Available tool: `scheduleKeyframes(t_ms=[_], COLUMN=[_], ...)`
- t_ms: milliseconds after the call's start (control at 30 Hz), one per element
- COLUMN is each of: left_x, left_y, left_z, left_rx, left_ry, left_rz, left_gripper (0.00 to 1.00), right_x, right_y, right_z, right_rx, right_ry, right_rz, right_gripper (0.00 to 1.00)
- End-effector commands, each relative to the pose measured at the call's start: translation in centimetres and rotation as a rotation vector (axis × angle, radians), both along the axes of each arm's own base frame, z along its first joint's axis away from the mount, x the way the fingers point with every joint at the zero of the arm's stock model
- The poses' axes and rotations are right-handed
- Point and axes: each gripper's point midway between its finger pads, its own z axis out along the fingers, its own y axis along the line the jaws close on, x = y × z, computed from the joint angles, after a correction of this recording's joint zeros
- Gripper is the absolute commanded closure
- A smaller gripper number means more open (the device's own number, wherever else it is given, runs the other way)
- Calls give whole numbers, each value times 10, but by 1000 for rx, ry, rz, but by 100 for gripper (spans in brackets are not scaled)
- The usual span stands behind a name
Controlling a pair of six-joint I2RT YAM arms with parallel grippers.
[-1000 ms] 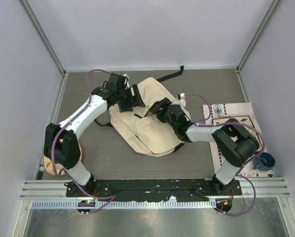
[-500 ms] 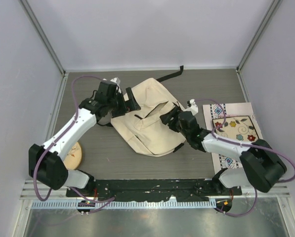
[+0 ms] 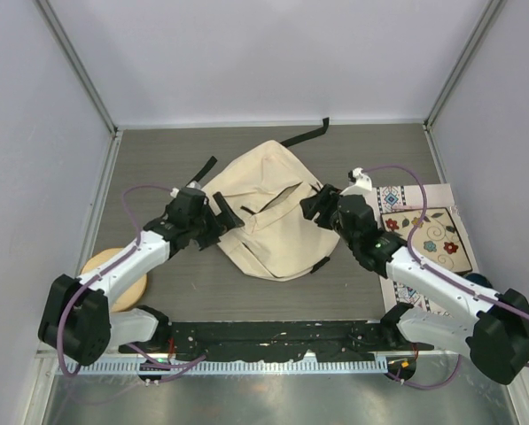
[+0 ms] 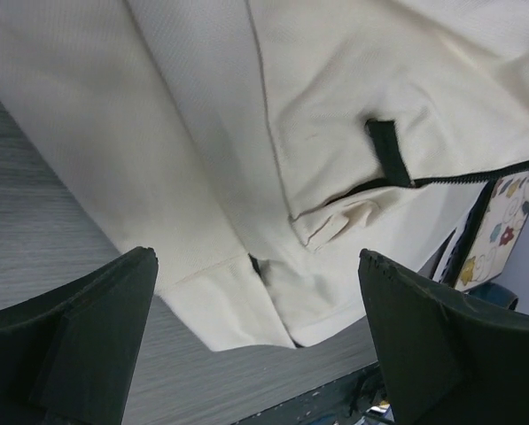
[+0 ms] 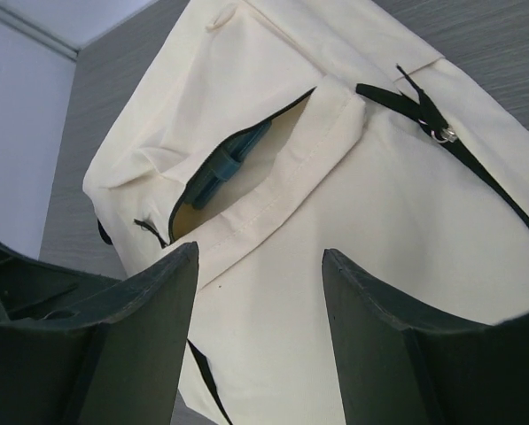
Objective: Pack the student bag
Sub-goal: Zip the student bag at the center of the board.
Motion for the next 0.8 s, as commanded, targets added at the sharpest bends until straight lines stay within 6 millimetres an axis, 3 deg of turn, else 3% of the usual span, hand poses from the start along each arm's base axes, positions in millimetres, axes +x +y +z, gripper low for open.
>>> scheduleKeyframes(t_ms=[0, 233, 367, 533, 767], left_x=[40, 56, 59, 64, 62], left_y=[-20, -41, -39, -39, -30], left_z=[33, 27, 13, 3, 2], left_rx=[-126, -234, -225, -229, -239], left_ry=[-148, -170, -143, -142, -168], left_rz=[40, 35, 57, 81, 138], left_gripper=[0, 6, 10, 33, 50], right_x=[2, -2, -1, 2, 1], right_y=[21, 49, 63, 83, 110], right_z=[30, 56, 68, 63, 55], right_rx=[-41, -88, -122, -166, -195], right_ry=[-59, -122, -156, -122, -109], right_rz=[132, 330, 420, 507, 590], right_gripper=[37, 38, 40, 43, 45])
